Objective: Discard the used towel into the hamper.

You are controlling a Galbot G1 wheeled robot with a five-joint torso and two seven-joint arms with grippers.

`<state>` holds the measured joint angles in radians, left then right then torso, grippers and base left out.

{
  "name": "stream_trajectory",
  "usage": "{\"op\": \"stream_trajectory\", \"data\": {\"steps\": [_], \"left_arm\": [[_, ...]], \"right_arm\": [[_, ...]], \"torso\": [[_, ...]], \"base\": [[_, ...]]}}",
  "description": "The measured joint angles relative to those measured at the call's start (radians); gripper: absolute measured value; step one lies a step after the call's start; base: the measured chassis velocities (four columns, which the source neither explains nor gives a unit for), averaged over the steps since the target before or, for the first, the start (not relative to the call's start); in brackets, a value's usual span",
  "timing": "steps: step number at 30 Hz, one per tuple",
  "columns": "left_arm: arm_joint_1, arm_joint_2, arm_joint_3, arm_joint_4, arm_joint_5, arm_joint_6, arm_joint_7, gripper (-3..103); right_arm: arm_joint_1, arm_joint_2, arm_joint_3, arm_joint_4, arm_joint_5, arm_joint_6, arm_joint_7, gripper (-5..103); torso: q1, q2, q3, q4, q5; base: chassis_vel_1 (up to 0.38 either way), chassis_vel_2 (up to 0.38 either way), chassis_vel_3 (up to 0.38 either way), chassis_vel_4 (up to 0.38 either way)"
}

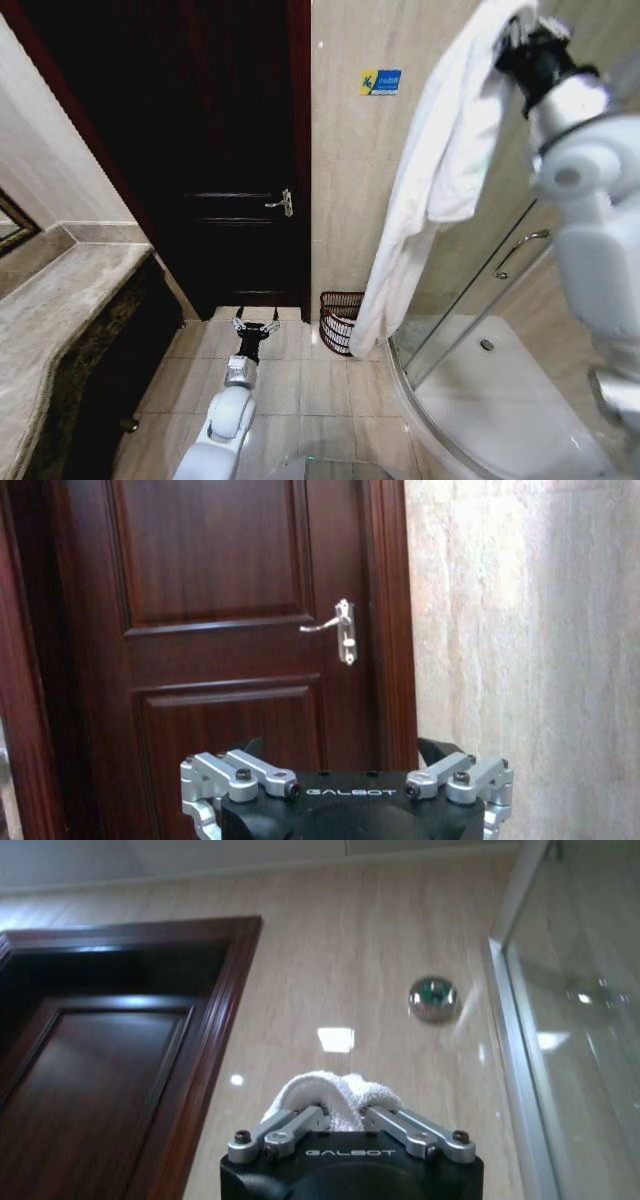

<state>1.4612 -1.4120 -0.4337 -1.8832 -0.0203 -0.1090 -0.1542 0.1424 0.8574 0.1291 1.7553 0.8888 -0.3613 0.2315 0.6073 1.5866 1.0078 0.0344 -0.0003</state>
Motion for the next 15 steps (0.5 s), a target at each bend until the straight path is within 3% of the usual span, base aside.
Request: {"op": "stream_trajectory", "data": {"steps": [7,15], "left_arm": [[0.001,0.006,-0.010,-0.010,-0.018,0.000,-0.008,100],[0.023,0.006,-0.014,-0.003,-0.025,-0.011,-0.017,100]], "right_arm": [[0.222,0.098,-0.081,-0.195,-0.017,-0.022,0.006,6],[0.464,0.228,-0.127,-0.497,-0.129,-0.010,-0.050,6]], "torso": [[0.000,0.000,0.000,0.0001,0.0005],[0.000,0.000,0.000,-0.0001,0.0003]], "base": [[0.000,0.000,0.000,0.000],[0.000,0.000,0.000,0.000]]}}
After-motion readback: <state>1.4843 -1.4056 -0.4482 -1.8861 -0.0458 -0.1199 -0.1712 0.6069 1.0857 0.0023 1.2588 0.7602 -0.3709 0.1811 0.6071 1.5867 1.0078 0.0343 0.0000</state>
